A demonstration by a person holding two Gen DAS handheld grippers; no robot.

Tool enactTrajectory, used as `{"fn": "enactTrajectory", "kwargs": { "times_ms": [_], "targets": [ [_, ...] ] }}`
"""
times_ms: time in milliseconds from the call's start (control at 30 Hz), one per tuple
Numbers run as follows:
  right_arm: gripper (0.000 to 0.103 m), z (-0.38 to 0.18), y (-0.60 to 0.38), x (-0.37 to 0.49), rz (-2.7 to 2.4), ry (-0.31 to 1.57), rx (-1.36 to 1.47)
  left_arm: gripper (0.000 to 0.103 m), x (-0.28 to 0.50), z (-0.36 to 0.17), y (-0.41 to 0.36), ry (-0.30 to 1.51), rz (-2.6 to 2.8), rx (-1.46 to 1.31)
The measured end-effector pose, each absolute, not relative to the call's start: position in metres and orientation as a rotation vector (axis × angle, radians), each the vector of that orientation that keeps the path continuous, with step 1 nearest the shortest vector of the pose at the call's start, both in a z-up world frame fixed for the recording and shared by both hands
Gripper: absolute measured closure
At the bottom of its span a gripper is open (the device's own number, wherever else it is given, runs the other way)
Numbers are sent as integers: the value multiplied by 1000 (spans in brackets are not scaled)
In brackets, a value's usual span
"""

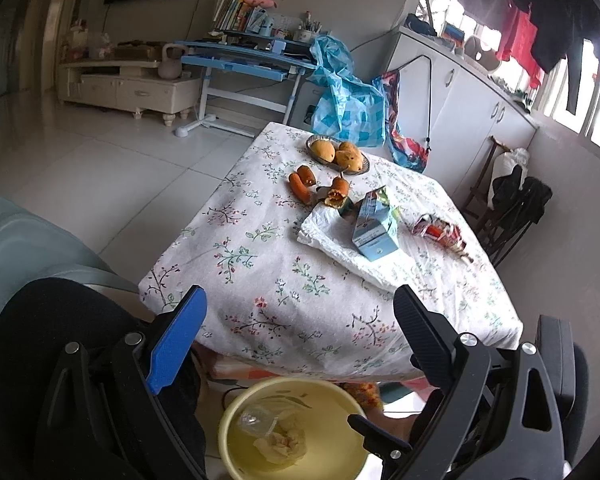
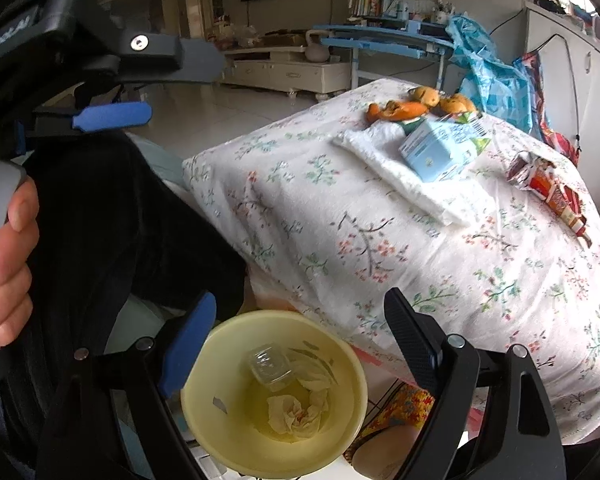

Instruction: Collect trash

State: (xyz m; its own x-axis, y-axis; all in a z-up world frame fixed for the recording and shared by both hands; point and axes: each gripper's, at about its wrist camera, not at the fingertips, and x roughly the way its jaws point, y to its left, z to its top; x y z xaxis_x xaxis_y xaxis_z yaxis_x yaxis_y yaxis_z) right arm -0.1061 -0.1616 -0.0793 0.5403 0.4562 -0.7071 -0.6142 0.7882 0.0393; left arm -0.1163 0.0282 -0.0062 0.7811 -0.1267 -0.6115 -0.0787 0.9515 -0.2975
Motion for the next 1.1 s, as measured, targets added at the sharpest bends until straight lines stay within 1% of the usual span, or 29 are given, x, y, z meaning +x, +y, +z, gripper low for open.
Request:
{"fn": "enactTrajectory", "kwargs": {
  "times_ms": [167, 433, 600, 700, 767, 800, 833, 867, 900, 933, 967, 1000, 1100],
  "targets": [
    [21, -72, -172, -101, 604, 754, -168, 12, -90, -4, 39, 715, -26, -377],
    [20, -66, -181, -96, 587, 752, -85, 12, -4, -2, 21, 782, -67, -339],
    [19, -68, -188, -91, 587, 764, -43, 12, 55, 1, -7, 793, -78, -230],
    [19, -68, -194, -87, 579, 768, -11, 12, 92, -7, -25, 830, -83, -133],
    [19, -69, -197, -84, 572, 774, 10, 20, 110, -16, -35, 872, -85, -76],
    [19, -69, -199, -81, 568, 779, 25, 23, 119, -21, -38, 893, -84, -56],
    [19, -70, -200, -79, 566, 784, 37, 28, 128, -29, -40, 919, -83, -38],
    [19, -70, -202, -77, 564, 788, 48, 37, 135, -33, -41, 937, -82, -31],
    [19, -70, -203, -76, 563, 789, 58, 43, 141, -40, -42, 960, -87, -29],
    [19, -70, -204, -75, 564, 789, 63, 56, 145, -44, -42, 973, -96, -31],
    [19, -69, -205, -74, 564, 790, 68, 72, 148, -47, -41, 982, -105, -32],
    [19, -70, -204, -73, 565, 792, 70, 79, 149, -50, -41, 988, -116, -34],
    [19, -71, -204, -69, 569, 796, 72, 83, 147, -49, -34, 971, -132, -58]
  ]
}}
